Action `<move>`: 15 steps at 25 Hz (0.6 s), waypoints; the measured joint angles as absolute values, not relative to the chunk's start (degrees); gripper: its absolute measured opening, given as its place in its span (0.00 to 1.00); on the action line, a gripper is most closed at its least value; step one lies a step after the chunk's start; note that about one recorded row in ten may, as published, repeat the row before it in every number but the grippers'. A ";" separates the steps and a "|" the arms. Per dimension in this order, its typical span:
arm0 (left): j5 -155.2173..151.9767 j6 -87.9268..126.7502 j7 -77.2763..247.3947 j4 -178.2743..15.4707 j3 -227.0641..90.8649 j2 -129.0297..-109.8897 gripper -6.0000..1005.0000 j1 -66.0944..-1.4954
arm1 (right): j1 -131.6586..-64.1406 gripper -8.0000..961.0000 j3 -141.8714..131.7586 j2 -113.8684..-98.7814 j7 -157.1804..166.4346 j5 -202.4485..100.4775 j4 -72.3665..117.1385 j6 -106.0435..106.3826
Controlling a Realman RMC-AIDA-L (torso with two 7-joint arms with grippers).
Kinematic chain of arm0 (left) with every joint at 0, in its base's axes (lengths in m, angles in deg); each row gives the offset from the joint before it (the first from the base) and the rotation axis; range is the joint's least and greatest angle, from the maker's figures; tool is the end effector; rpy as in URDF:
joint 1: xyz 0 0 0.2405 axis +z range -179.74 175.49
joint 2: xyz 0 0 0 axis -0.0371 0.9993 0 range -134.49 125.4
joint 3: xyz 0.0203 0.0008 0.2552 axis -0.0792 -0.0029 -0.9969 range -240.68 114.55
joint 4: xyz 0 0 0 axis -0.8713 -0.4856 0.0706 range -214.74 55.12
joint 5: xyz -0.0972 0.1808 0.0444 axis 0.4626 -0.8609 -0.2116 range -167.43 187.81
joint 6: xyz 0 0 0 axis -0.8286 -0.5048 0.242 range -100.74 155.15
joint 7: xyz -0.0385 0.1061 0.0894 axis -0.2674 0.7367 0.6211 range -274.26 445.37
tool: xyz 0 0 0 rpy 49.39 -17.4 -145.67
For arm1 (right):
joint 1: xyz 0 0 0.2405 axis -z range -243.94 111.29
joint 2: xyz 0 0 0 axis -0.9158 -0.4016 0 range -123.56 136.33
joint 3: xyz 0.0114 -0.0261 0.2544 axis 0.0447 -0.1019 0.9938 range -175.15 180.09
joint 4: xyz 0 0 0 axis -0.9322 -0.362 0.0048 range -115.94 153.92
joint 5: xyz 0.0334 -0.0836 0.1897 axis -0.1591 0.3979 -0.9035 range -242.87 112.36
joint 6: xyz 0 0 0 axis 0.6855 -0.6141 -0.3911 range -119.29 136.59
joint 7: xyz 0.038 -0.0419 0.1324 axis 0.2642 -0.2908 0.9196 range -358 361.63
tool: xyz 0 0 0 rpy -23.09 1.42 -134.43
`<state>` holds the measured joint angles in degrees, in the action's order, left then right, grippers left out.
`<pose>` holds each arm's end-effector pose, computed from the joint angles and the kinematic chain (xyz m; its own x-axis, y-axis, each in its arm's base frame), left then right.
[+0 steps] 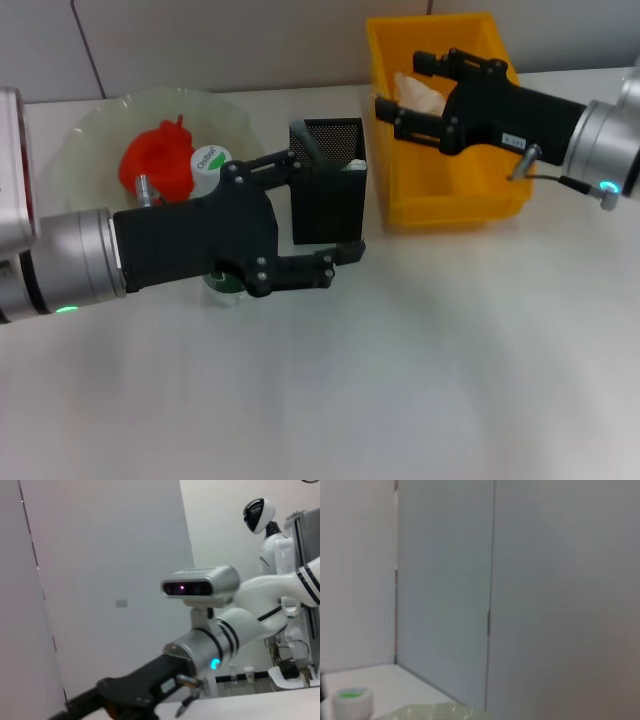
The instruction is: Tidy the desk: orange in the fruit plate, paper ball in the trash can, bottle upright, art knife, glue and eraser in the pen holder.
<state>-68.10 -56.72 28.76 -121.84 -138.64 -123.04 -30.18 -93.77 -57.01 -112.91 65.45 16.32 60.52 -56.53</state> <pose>-0.1793 0.3243 -0.0338 0.7746 -0.1672 0.6099 -0.0161 -0.9693 -0.2453 0.2323 0.3825 0.0110 0.8082 -0.0152 -0.5887 -0.3939 -0.7570 -0.5213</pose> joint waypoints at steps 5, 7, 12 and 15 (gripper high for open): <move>-68.05 -56.73 27.68 -122.19 -138.31 -122.85 0.80 -29.72 | -91.71 0.80 -57.05 -112.91 65.62 19.14 62.34 -60.43; -68.19 -56.74 27.11 -122.67 -138.25 -122.76 0.80 -29.22 | -91.32 0.80 -56.92 -112.89 66.43 21.96 62.88 -62.20; -69.37 -57.23 24.70 -125.25 -138.21 -122.31 0.80 -27.60 | -91.20 0.80 -57.04 -112.89 68.82 29.06 63.60 -65.49; -70.10 -57.85 23.99 -127.04 -138.20 -122.07 0.80 -26.31 | -91.08 0.80 -57.66 -112.91 68.91 31.68 63.80 -66.94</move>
<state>-70.10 -57.85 23.99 -127.04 -138.20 -122.07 -26.31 -91.08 -57.66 -112.91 68.91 31.68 63.80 -66.94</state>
